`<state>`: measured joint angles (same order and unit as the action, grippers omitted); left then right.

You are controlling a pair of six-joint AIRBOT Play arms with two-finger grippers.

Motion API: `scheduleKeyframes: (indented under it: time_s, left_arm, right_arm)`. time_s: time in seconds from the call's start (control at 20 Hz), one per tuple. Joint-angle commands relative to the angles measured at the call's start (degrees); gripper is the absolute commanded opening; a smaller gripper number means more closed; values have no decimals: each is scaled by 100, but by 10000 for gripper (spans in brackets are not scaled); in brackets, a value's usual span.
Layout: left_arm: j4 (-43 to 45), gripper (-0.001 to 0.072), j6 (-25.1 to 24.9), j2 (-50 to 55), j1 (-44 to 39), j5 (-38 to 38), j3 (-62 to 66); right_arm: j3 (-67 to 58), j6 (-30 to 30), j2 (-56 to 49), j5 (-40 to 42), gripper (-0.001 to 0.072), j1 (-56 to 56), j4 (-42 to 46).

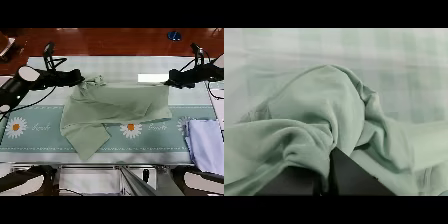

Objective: Fold the shirts.

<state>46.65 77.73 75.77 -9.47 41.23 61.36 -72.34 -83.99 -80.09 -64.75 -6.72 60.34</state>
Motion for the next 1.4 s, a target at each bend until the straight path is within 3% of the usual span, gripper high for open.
scheduleKeyframes:
  time_s: [0.0,0.05,0.2,0.3,0.5,0.75,0.9,1.05,1.25,1.35]
  left_arm:
    - [20,415,-15,391,-28,483,378]
    - [219,508,-15,389,72,874,442]
    - [1134,508,50,313,706,2601,551]
    - [1626,508,-9,-61,1272,3156,208]
    - [1705,508,-256,-1510,2774,3220,-1703]
    - [1091,507,-173,-2157,4387,3526,-3460]
    - [935,507,-181,-2151,4404,3324,-3814]
    - [-103,507,-247,-2151,4409,2892,-4367]
    - [-1517,504,-1064,-2151,4409,2087,-5224]
    - [-2004,447,-1554,-2151,4406,1862,-5418]
  right_arm:
    - [-160,63,-509,297,410,-177,-638]
    - [-166,101,-507,83,411,-267,-651]
    - [-223,323,-369,-1010,410,-804,-315]
    - [-120,293,-4,-1401,410,-1307,411]
    - [1652,201,1373,-684,407,-2345,697]
    - [3897,706,2645,46,407,-2452,-706]
    - [4081,828,2723,-186,407,-2135,-765]
    - [4081,822,2721,-197,407,-1856,-721]
    - [4081,772,2721,-197,407,-1829,-752]
    - [4081,719,2721,-192,407,-1829,-750]
